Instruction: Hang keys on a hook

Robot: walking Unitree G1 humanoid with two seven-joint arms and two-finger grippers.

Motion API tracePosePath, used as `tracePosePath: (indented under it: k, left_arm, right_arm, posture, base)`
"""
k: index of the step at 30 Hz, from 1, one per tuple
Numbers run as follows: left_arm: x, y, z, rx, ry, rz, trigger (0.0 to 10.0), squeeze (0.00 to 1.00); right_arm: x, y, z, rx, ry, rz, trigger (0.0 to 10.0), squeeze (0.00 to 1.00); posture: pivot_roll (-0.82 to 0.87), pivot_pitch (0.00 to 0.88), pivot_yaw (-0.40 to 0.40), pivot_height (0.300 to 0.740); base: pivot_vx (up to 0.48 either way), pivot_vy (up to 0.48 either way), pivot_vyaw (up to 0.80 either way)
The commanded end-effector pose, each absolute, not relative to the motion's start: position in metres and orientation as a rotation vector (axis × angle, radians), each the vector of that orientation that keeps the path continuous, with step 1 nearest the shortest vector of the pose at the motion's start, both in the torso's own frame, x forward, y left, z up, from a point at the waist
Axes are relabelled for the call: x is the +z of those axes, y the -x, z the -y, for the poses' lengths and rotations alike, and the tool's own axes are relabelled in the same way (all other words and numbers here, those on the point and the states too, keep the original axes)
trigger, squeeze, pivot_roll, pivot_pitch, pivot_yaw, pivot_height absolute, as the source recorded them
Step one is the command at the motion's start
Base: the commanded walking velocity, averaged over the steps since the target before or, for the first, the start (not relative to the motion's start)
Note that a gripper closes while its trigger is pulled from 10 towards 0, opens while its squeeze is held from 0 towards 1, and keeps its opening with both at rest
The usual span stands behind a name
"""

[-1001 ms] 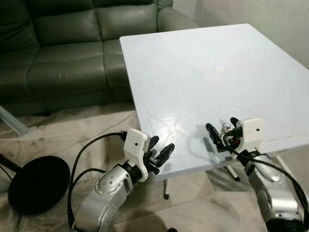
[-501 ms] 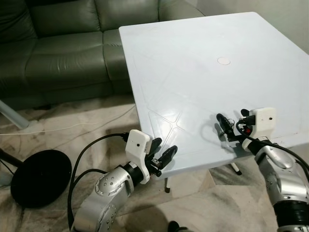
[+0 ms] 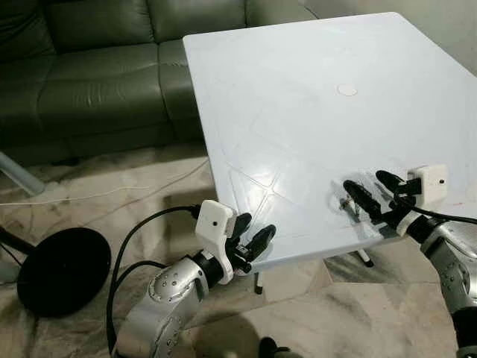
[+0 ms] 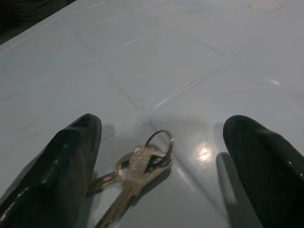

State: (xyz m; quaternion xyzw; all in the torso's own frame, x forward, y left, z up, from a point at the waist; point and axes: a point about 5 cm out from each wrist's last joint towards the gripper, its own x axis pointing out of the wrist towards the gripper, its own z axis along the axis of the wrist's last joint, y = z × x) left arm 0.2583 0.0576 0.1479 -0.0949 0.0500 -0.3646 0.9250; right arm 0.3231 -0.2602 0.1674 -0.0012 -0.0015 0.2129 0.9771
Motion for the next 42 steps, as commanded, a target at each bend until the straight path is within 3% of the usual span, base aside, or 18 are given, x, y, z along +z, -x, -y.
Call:
tracePosePath:
  k: [1,2,3,4,5,6,9,10,20,21,28,29,30,31,32,33,34,42]
  left_arm:
    - [0.15,-0.256,-0.057,-0.751,0.199,-0.1,10.0,0.0]
    - [0.15,-0.256,-0.057,-0.75,0.198,-0.1,10.0,0.0]
    - [0.15,-0.256,-0.057,-0.749,0.199,-0.1,10.0,0.0]
    - [0.15,-0.256,-0.057,-0.749,0.2,-0.099,10.0,0.0]
    - [0.15,-0.256,-0.057,-0.748,0.2,-0.099,10.0,0.0]
    - [0.15,-0.256,-0.057,-0.747,0.2,-0.098,10.0,0.0]
    - [0.151,-0.256,-0.057,-0.746,0.2,-0.098,10.0,0.0]
    - [0.151,-0.257,-0.057,-0.744,0.2,-0.097,10.0,0.0]
    - [0.15,-0.257,-0.057,-0.739,0.204,-0.098,10.0,0.0]
    - [0.15,-0.257,-0.057,-0.738,0.205,-0.098,10.0,0.0]
    - [0.15,-0.257,-0.057,-0.736,0.206,-0.098,10.0,0.0]
    - [0.15,-0.257,-0.057,-0.736,0.206,-0.098,10.0,0.0]
    - [0.15,-0.257,-0.057,-0.736,0.207,-0.098,10.0,0.0]
    - [0.15,-0.257,-0.057,-0.736,0.207,-0.098,10.0,0.0]
    - [0.15,-0.257,-0.057,-0.735,0.207,-0.098,10.0,0.0]
    - [0.15,-0.257,-0.057,-0.735,0.207,-0.098,10.0,0.0]
    - [0.15,-0.256,-0.057,-0.737,0.208,-0.097,10.0,0.0]
    - [0.151,-0.257,-0.056,-0.739,0.208,-0.095,10.0,0.0]
  right_arm:
    - [0.167,-0.32,0.257,0.454,-0.005,0.003,10.0,0.0]
    - [0.167,-0.32,0.257,0.457,-0.007,0.004,10.0,0.0]
    - [0.166,-0.32,0.255,0.466,-0.011,0.003,8.6,0.0]
    - [0.166,-0.32,0.254,0.47,-0.012,0.002,8.6,0.0]
    - [0.165,-0.32,0.253,0.476,-0.015,0.0,5.0,0.0]
    - [0.165,-0.319,0.253,0.484,-0.016,-0.001,0.5,0.0]
    - [0.165,-0.319,0.253,0.481,-0.016,-0.001,1.4,0.0]
    - [0.164,-0.319,0.252,0.494,-0.018,-0.004,0.0,0.0]
    - [0.165,-0.318,0.252,0.516,-0.005,-0.019,0.0,0.0]
    - [0.164,-0.319,0.253,0.507,0.001,-0.028,10.0,0.0]
    - [0.164,-0.321,0.257,0.491,0.01,-0.031,10.0,0.0]
    - [0.164,-0.321,0.258,0.491,0.011,-0.03,9.5,0.0]
    - [0.165,-0.321,0.259,0.488,0.012,-0.029,5.8,0.0]
    - [0.165,-0.321,0.26,0.484,0.014,-0.028,5.3,0.0]
    - [0.166,-0.32,0.262,0.48,0.015,-0.026,3.1,0.0]
    - [0.166,-0.32,0.263,0.479,0.015,-0.026,3.1,0.0]
    - [0.167,-0.32,0.266,0.463,0.023,-0.025,0.0,0.0]
    - [0.169,-0.319,0.274,0.448,0.023,-0.016,0.0,0.0]
  posture:
    - [0.04,0.259,0.022,0.74]
    - [0.04,0.259,0.022,0.74]
    - [0.04,0.259,0.022,0.74]
    - [0.04,0.259,0.022,0.74]
    - [0.04,0.259,0.022,0.74]
    - [0.04,0.257,0.021,0.74]
    - [0.04,0.257,0.021,0.74]
    - [0.04,0.258,0.02,0.74]
    - [0.04,0.257,0.016,0.74]
    - [0.04,0.259,0.015,0.74]
    - [0.04,0.26,0.014,0.74]
    - [0.04,0.26,0.014,0.74]
    - [0.04,0.26,0.014,0.74]
    - [0.04,0.26,0.014,0.74]
    - [0.04,0.258,0.015,0.74]
    - [0.04,0.258,0.015,0.74]
    - [0.04,0.261,0.016,0.74]
    - [0.04,0.26,0.016,0.74]
  base:
    - [0.0,0.0,0.0]
    - [0.0,0.0,0.0]
    - [0.0,0.0,0.0]
    - [0.0,0.0,0.0]
    - [0.0,0.0,0.0]
    - [0.0,0.0,0.0]
    - [0.0,0.0,0.0]
    - [0.0,0.0,0.0]
    - [0.0,0.0,0.0]
    - [0.0,0.0,0.0]
    - [0.0,0.0,0.0]
    - [0.0,0.0,0.0]
    - [0.0,0.0,0.0]
    - [0.0,0.0,0.0]
    - [0.0,0.0,0.0]
    - [0.0,0.0,0.0]
    - [0.0,0.0,0.0]
    - [0.0,0.0,0.0]
